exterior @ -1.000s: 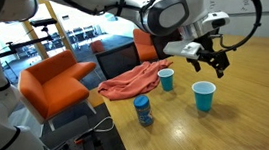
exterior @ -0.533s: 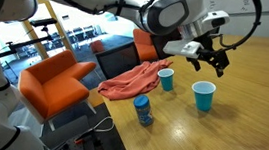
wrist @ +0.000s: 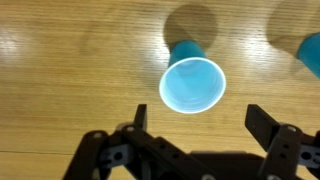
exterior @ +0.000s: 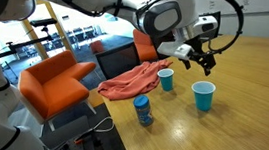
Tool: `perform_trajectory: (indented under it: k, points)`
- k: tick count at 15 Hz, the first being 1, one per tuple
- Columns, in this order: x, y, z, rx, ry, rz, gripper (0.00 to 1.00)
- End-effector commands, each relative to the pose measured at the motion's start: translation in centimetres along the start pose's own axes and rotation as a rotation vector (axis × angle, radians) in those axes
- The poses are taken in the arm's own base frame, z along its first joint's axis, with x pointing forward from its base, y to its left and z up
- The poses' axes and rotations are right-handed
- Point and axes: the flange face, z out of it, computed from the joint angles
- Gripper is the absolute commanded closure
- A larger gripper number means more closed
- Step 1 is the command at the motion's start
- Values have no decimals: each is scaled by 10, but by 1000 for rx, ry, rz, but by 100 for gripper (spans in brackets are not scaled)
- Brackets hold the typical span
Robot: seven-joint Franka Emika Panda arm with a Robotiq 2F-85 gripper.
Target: Pour the sweets out of the left cup onto the table then put two sweets back in the cup
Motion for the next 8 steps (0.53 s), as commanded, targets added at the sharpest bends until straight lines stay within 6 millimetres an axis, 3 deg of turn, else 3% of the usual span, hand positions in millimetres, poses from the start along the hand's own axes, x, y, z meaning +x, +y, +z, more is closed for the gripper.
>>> perform_trajectory:
  k: [1, 5, 8]
  points:
    - [-8, -43, -15, 140, 35, -49, 0]
    - [-12, -93, -15, 257, 12, -121, 0]
    - [-17, -118, -2, 251, -17, -176, 0]
